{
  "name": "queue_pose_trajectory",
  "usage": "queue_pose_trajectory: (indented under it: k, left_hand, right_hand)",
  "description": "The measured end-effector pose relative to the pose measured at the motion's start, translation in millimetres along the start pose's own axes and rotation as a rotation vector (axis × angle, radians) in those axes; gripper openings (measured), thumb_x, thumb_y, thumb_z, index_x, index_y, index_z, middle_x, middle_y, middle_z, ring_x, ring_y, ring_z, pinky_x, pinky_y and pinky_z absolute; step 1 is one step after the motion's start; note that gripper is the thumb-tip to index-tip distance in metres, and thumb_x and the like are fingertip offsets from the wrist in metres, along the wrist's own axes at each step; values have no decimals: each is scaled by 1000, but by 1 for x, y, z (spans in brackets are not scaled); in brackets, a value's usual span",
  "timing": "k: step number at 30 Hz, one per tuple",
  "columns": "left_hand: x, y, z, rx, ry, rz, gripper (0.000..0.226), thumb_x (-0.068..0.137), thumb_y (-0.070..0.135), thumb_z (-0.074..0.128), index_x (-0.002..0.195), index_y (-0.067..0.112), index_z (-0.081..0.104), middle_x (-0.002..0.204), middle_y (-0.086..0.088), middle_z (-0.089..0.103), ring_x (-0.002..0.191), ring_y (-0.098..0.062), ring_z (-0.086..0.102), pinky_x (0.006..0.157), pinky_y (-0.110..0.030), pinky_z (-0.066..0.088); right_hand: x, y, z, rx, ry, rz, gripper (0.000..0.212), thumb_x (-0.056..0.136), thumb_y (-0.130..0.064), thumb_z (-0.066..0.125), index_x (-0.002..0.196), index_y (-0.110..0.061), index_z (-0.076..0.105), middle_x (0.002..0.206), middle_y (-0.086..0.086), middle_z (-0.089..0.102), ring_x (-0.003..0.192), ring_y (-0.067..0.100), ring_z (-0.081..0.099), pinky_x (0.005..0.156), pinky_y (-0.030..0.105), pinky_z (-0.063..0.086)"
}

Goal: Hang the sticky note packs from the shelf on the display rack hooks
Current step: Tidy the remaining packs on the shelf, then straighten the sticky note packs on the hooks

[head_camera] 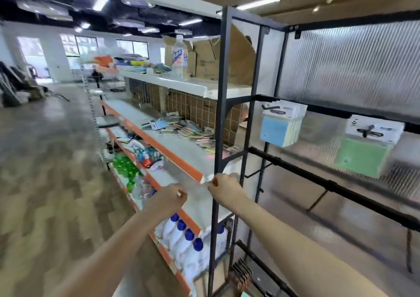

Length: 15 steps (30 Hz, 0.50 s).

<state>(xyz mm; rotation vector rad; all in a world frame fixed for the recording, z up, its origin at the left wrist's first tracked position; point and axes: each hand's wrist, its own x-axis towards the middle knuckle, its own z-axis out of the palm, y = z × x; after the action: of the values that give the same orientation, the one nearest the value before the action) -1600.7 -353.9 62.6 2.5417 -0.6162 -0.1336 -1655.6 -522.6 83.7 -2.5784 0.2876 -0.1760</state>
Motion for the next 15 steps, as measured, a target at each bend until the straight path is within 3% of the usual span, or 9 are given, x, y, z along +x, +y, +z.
queue_pose_trajectory:
  k: [3,7,9,12,15]
  left_hand:
    - [15,-25,0,-25,-11,-30,22,89,8,47,78,20,60,88,3,62,94,-23,62,84,-31,50]
    - [41,-54,6,4,-15,-64,24,90,6,43,99,9,65,102,-2,67,97,-25,62,89,-39,50]
    - [60,-68,7,18,15,-108,23,91,9,43,100,11,64,98,0,65,96,-25,62,84,-34,50]
    - [99,-86,8,-6,29,-159,16,92,11,45,92,18,59,84,2,61,92,-23,64,75,-27,49]
    - [146,-95,6,-34,33,-194,19,91,16,45,79,29,55,89,3,66,92,-20,65,86,-35,52]
  right_hand:
    - [27,-12,22,7,-41,-24,17,91,-24,47,82,-10,49,81,11,57,82,32,60,63,29,40]
    - [66,-24,49,19,-59,-41,22,91,-18,46,71,-8,46,79,14,57,78,33,59,57,28,36]
    - [90,-29,61,18,-62,-51,22,90,-16,44,70,-8,46,78,14,57,75,33,57,55,29,36]
    - [131,-33,78,31,-65,-65,21,92,-18,43,83,-5,57,85,12,60,79,30,59,62,32,45]
    - [175,-30,91,47,-57,-34,20,93,-22,43,95,-8,58,97,12,63,87,31,60,70,33,46]
